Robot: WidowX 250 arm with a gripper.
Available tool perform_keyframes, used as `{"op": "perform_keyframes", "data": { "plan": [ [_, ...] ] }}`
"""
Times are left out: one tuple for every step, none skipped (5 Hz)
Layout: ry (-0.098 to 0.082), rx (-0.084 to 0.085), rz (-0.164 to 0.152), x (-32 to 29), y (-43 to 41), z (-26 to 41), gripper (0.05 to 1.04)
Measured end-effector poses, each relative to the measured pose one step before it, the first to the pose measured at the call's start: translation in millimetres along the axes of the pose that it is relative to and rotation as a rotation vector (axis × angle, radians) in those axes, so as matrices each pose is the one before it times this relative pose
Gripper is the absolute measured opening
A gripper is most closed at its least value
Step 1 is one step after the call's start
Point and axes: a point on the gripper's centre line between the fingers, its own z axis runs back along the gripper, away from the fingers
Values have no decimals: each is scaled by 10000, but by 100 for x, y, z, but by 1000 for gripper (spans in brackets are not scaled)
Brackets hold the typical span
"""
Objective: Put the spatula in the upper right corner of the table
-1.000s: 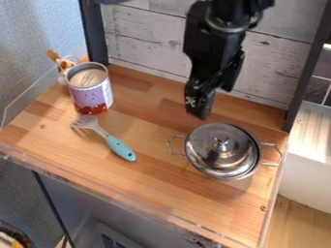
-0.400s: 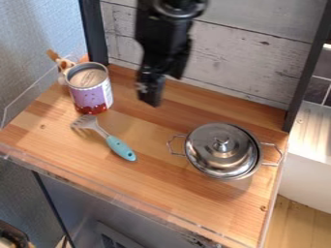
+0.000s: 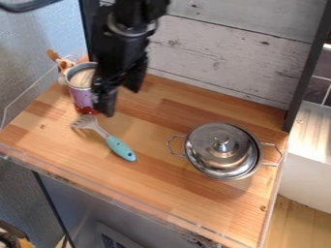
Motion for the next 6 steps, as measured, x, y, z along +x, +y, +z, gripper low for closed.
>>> {"op": "perform_keyframes", "data": {
  "plan": [
    [-177,442,-609,-45,827,-2483,1001],
    [518,310,-257,424,651,-2293,1001],
    [544,-108,-460,-290,-382,-1300,1001],
    [-46,222,-370,-284,285,-1691,1001],
    [0,-139,-613,-996,-814,-766,952],
    [-82,-230,-494,-255,-885,-128,662]
  ]
}}
